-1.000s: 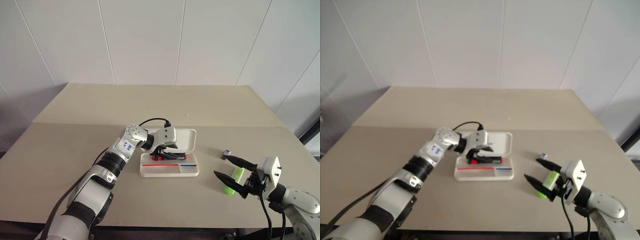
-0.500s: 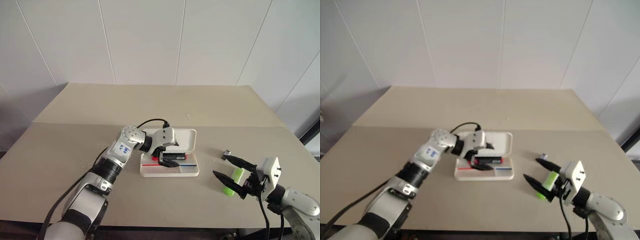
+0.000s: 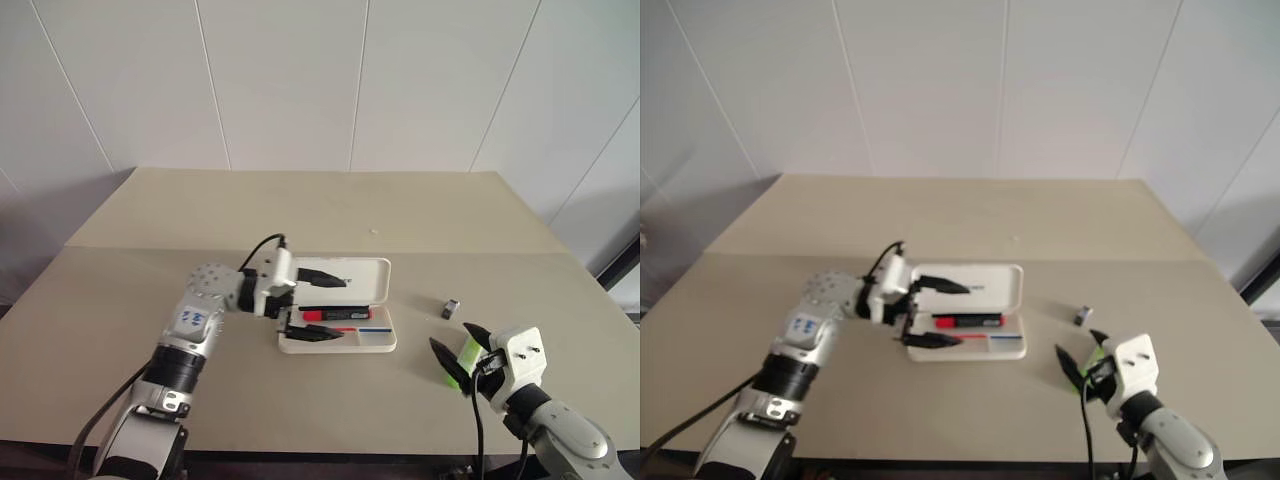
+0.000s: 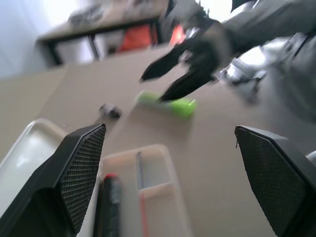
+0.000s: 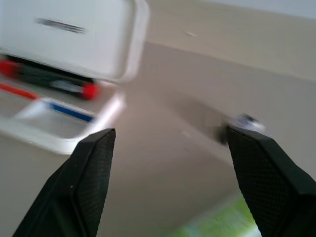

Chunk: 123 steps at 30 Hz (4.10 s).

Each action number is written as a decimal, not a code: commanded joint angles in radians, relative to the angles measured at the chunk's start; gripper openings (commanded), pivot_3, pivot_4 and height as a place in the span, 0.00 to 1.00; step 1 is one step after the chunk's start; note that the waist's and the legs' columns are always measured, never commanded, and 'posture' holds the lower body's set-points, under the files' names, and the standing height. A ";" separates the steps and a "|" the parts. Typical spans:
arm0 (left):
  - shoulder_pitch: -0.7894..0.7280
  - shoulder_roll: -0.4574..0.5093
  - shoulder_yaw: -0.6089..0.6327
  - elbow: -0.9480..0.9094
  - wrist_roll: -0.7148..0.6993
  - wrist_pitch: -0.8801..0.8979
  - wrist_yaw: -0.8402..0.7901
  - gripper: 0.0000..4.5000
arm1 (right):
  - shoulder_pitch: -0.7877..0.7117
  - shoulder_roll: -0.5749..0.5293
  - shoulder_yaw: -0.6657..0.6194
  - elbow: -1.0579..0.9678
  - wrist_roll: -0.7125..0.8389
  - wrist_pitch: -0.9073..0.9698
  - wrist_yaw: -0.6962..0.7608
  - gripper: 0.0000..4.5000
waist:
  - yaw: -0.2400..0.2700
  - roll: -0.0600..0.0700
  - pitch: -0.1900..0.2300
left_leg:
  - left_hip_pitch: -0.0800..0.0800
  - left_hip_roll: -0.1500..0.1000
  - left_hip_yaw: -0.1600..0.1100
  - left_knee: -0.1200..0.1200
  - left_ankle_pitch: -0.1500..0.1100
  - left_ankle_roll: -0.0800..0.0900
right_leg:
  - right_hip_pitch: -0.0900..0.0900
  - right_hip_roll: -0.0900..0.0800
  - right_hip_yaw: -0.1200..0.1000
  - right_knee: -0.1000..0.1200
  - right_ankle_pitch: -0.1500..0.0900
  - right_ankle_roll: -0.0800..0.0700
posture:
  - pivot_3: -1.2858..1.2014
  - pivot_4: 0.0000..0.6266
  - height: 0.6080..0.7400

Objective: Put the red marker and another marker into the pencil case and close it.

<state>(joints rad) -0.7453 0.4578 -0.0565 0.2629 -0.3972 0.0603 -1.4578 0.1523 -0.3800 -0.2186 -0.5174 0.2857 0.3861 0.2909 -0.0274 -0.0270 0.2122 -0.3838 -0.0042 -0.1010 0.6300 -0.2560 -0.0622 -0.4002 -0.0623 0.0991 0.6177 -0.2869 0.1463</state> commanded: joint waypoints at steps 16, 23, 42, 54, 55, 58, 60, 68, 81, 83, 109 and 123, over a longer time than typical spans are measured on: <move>0.078 0.255 0.048 0.034 -0.291 -0.036 -0.157 0.99 | -0.102 0.150 -0.053 -0.005 -0.030 0.226 -0.232 1.00 | -0.002 0.000 0.000 | 0.000 0.001 0.000 -0.002 0.000 0.000 | -0.002 0.000 0.000 0.002 -0.001 -0.001 | 0.52 0.24 1.00; 0.093 0.250 0.058 0.019 -0.287 -0.038 -0.157 0.99 | -0.133 0.175 -0.053 0.000 -0.029 0.320 -0.269 1.00 | -0.002 0.000 0.000 | 0.000 0.001 0.000 -0.002 0.000 0.000 | -0.003 0.000 0.000 0.001 -0.001 -0.002 | 0.52 0.24 1.00; 0.125 0.260 0.099 -0.027 -0.286 -0.008 -0.152 1.00 | -0.178 0.218 -0.065 0.028 -0.086 0.485 -0.417 0.68 | 0.001 -0.005 -0.004 | -0.002 0.000 0.000 -0.002 0.000 0.000 | -0.005 -0.001 0.000 0.001 -0.002 -0.003 | 0.52 0.24 1.00; 0.130 0.253 0.109 -0.040 -0.281 -0.004 -0.139 1.00 | -0.213 0.188 -0.048 0.031 -0.074 0.476 -0.357 0.08 | 0.000 -0.009 -0.006 | -0.003 0.001 0.000 -0.003 0.000 0.000 | -0.005 -0.001 -0.001 0.000 -0.002 -0.003 | 0.52 0.24 1.00; 0.131 0.254 0.111 -0.042 -0.282 -0.003 -0.139 1.00 | -0.211 0.189 -0.047 0.027 -0.070 0.477 -0.353 0.08 | 0.000 -0.009 -0.006 | -0.003 0.001 0.000 -0.003 0.000 0.000 | -0.005 -0.001 -0.001 0.000 -0.002 -0.003 | 0.52 0.24 1.00; 0.133 0.257 0.113 -0.041 -0.282 -0.003 -0.139 1.00 | -0.201 0.200 -0.055 0.018 -0.052 0.425 -0.324 0.08 | 0.000 -0.009 -0.006 | -0.002 0.001 0.000 -0.004 0.000 0.000 | -0.006 -0.001 -0.001 0.000 -0.002 -0.003 | 0.52 0.24 1.00; 0.134 0.257 0.113 -0.041 -0.280 -0.004 -0.139 1.00 | -0.194 0.190 -0.053 0.017 -0.043 0.372 -0.287 0.08 | -0.001 -0.009 -0.006 | -0.002 0.001 0.000 -0.005 0.000 0.000 | -0.006 0.000 -0.001 0.000 -0.002 -0.003 | 0.52 0.24 1.00; 0.123 0.248 0.106 -0.031 -0.274 -0.006 -0.138 1.00 | -0.147 0.163 -0.067 -0.023 -0.012 0.331 -0.209 0.51 | -0.004 -0.008 -0.006 | -0.003 0.002 0.001 -0.009 0.000 0.000 | -0.009 0.000 -0.001 0.000 -0.002 -0.004 | 0.52 0.24 1.00; 0.102 0.233 0.096 -0.012 -0.264 -0.011 -0.147 1.00 | -0.146 0.240 -0.102 -0.073 -0.044 0.507 -0.375 0.99 | 0.001 -0.008 -0.005 | -0.003 0.002 0.001 -0.009 0.000 0.000 | -0.010 0.000 -0.001 0.000 -0.003 -0.004 | 0.52 0.24 1.00; 0.103 0.233 0.095 -0.013 -0.262 -0.012 -0.145 1.00 | -0.158 0.247 -0.095 -0.083 -0.049 0.537 -0.393 0.99 | 0.000 -0.008 -0.005 | -0.003 0.001 0.001 -0.009 0.000 0.000 | -0.010 -0.001 -0.001 0.000 -0.003 -0.004 | 0.52 0.24 1.00; 0.126 0.243 0.106 -0.044 -0.257 -0.015 -0.119 1.00 | -0.270 0.312 -0.132 -0.008 -0.050 0.686 -0.433 0.42 | 0.001 -0.011 -0.008 | -0.003 0.001 0.000 -0.010 0.001 0.000 | -0.009 -0.001 -0.001 -0.001 -0.002 -0.004 | 0.52 0.24 1.00; 0.128 0.237 0.112 -0.029 -0.268 -0.009 -0.126 1.00 | -0.329 0.017 -0.024 -0.080 0.017 0.590 -0.117 0.42 | -0.004 -0.003 -0.002 | -0.004 0.001 0.001 -0.013 0.001 0.000 | -0.010 -0.001 -0.001 -0.006 -0.001 -0.003 | 0.52 0.24 1.00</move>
<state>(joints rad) -0.6183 0.6878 0.0304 0.2485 -0.6557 0.0531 -1.5021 -0.1606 -0.3343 -0.2577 -0.5534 0.2916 1.0121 0.1115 -0.0313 -0.0296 0.2098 -0.3881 -0.0030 -0.0989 0.6165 -0.2551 -0.0625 -0.4104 -0.0634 0.0986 0.6115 -0.2879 0.1431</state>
